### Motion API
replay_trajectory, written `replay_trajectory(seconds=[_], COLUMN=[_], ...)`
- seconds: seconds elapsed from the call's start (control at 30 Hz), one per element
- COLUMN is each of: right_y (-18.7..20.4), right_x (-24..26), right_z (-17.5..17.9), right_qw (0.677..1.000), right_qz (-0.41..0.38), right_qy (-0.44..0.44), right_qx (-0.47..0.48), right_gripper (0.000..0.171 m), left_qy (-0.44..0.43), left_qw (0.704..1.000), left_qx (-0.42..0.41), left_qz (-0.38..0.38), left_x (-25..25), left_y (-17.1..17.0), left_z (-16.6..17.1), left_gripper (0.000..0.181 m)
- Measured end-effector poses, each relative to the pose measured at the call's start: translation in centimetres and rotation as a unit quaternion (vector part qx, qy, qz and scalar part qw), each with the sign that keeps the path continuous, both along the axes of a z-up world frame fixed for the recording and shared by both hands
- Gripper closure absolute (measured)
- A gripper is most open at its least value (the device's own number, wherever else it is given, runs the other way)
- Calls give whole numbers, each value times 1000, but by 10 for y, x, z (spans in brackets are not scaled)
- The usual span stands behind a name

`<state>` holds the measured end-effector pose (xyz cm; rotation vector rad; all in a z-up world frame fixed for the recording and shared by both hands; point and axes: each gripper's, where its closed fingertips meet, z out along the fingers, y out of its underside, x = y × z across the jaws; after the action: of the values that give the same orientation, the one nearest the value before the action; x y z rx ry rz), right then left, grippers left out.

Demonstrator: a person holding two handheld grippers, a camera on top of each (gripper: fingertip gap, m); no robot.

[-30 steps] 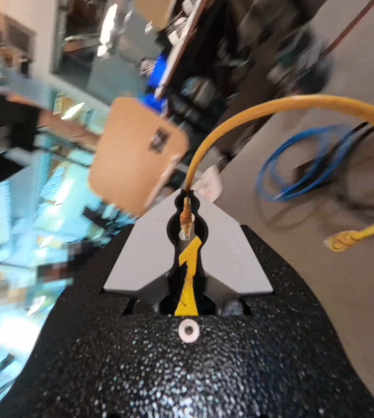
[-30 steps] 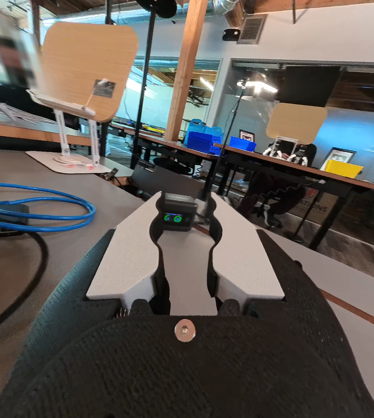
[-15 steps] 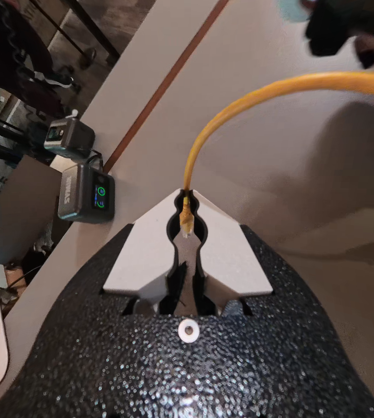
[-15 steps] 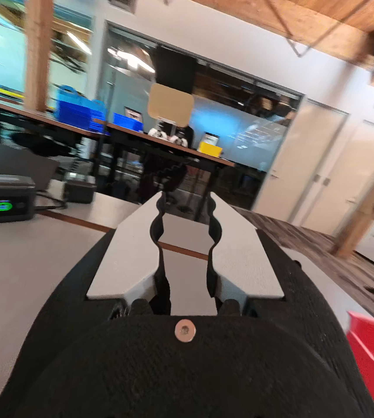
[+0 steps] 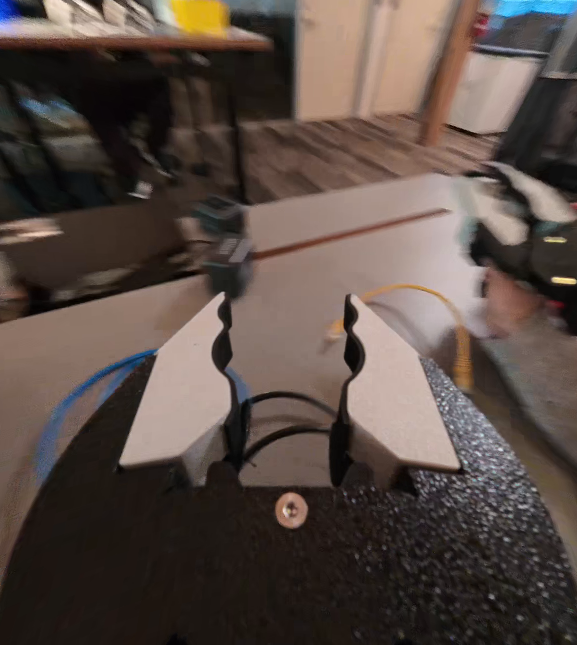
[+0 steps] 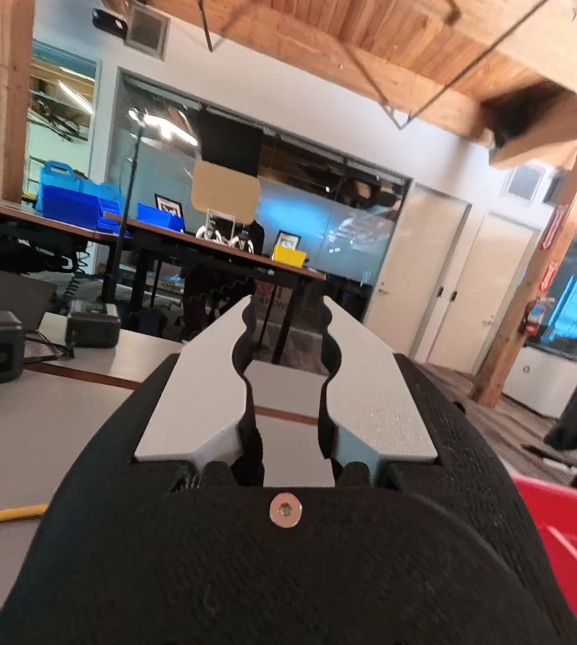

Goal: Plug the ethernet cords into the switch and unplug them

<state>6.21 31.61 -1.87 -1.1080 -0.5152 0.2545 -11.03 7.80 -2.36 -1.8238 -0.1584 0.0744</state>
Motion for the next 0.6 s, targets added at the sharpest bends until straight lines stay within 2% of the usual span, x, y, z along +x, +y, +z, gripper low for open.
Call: replay_trajectory(seconds=[0.07,0.17,0.27,0.33,0.4,0.5,0.53,0.6], right_y=[-17,-59,-110,-145,-183,-228,-236,-238], right_x=[-5,-28,-71,-96,-120,-149,-157,-172], right_z=[16,42,50,49,33,-13,-30,-57], right_qw=[999,989,966,944,907,838,825,825], right_qz=[19,110,234,300,385,482,488,466], right_qy=[-2,-9,-60,-105,-163,-246,-270,-308], right_qx=[40,96,97,85,49,-64,-86,-89], right_gripper=[139,143,142,142,142,135,132,119], left_qy=[44,77,86,88,113,188,194,193], left_qw=[994,983,982,989,991,980,979,980], left_qx=[26,45,50,32,-1,-36,-46,-45], left_qz=[93,162,163,117,66,59,47,18], left_x=[-56,-109,-124,-114,-104,-109,-106,-96], left_y=[-40,-81,-94,-88,-79,-76,-74,-70], left_z=[-1,-20,-51,-70,-77,-84,-88,-90], left_gripper=[122,130,135,139,140,142,142,142])
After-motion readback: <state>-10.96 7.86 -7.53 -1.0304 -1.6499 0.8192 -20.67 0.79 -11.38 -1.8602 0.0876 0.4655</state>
